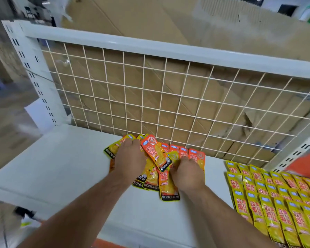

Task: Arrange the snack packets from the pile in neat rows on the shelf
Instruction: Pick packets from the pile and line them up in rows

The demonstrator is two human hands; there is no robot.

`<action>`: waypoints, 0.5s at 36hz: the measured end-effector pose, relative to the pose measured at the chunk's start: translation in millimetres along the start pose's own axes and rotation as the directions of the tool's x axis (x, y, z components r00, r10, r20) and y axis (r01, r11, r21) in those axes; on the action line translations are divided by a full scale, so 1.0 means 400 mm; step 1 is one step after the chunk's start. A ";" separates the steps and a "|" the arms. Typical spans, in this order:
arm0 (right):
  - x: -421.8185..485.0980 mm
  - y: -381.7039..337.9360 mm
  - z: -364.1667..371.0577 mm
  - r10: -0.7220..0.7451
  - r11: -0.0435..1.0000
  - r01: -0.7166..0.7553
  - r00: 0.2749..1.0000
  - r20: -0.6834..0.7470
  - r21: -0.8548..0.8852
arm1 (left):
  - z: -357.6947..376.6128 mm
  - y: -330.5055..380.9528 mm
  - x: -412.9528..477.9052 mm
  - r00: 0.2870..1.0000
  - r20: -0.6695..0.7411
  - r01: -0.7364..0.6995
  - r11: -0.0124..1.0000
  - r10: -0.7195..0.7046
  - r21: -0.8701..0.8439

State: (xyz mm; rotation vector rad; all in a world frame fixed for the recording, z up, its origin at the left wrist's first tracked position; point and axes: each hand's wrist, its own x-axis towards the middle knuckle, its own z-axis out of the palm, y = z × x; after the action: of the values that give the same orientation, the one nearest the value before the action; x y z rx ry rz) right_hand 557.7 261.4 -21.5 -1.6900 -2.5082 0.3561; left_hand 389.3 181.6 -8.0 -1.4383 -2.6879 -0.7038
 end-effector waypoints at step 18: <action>0.031 0.074 -0.017 0.138 0.900 -0.143 0.990 0.041 0.413 | -0.081 0.052 -0.074 0.850 -0.037 0.430 0.734 -0.525 -0.526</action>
State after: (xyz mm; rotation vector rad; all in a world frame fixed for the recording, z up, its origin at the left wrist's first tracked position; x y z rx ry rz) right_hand 580.9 284.5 -22.9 -1.6893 -2.1159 0.8461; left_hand 416.8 155.4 22.6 -0.6192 -2.8577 -1.5841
